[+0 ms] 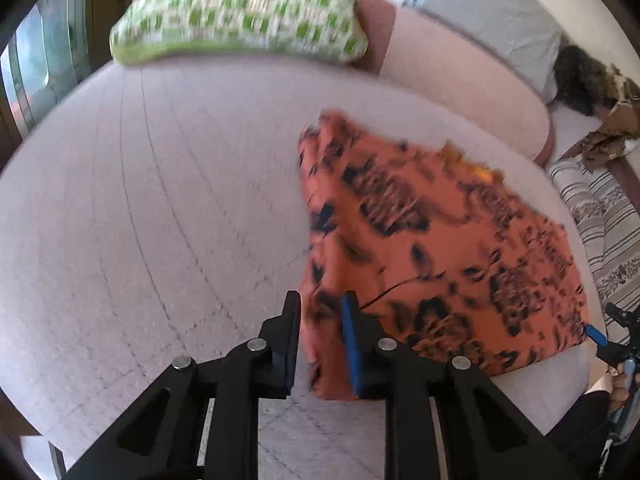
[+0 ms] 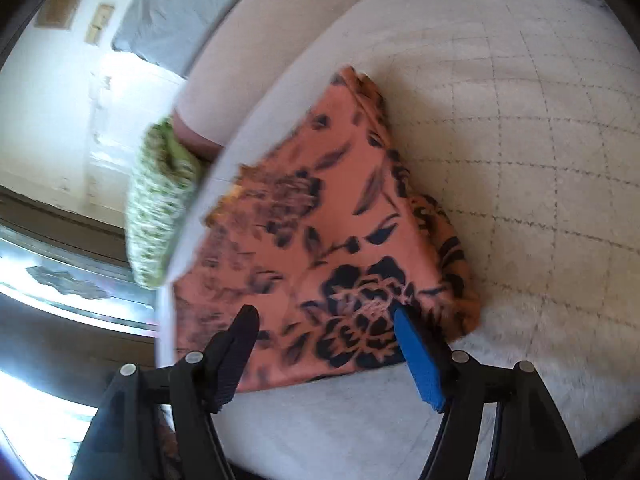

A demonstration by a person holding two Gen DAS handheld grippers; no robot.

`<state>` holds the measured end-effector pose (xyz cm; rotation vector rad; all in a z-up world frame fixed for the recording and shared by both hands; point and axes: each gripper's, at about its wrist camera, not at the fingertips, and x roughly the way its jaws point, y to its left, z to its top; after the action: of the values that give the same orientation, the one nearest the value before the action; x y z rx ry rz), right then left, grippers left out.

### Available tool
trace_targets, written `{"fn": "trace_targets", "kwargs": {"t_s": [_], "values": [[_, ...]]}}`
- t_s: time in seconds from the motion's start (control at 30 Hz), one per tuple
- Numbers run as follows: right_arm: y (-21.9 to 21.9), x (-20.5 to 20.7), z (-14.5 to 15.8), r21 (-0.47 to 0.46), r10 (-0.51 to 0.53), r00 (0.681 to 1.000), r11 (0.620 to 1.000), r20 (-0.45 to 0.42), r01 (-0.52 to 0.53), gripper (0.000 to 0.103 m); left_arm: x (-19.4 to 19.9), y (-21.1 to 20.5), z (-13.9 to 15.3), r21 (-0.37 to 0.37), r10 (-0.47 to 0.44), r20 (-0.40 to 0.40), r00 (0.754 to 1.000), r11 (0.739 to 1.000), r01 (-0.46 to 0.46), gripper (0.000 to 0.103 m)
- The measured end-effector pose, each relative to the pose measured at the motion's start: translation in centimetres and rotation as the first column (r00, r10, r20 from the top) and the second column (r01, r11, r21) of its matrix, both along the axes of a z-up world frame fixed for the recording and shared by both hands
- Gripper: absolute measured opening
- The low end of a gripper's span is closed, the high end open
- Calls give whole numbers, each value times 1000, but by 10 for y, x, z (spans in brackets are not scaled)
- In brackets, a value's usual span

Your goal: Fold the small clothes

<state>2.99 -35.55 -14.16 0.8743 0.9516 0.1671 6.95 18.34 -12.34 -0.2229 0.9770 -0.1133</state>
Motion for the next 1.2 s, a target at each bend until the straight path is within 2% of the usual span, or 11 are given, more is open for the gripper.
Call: {"fn": "trace_targets", "kwargs": {"t_s": [0.07,0.13,0.2,0.3,0.4,0.57,0.77,1.1,1.2], "values": [[-9,-17,11,1,-57,998,998,9,57,78,-6,-9,18,-11,1,57,998,1000,0,51],[-16,-31,5,55,-106,994,993,-33,108,79,-7,-23,31,16,15,104,994,1000,-17,64],[-14,-36,-13,107,-119,986,986,-117,131,79,0,-42,38,45,-6,117,993,999,0,65],[-6,-34,-28,113,-142,978,981,-154,161,79,5,-66,36,58,-19,94,995,998,13,65],[-11,-28,-34,125,-190,970,970,-154,210,79,4,-83,35,43,-26,82,996,999,23,65],[-20,-18,-43,154,-241,959,952,-151,264,79,2,-111,33,78,-59,71,996,995,54,65],[-24,-15,-41,170,-284,949,937,-139,305,79,5,-119,27,86,-72,50,996,994,68,65],[-27,-13,-34,142,-299,948,939,-106,312,79,20,-128,17,84,-75,18,997,994,73,65],[-24,-9,-28,78,-283,956,954,-76,288,79,28,-136,10,80,-78,13,997,994,77,71]]}}
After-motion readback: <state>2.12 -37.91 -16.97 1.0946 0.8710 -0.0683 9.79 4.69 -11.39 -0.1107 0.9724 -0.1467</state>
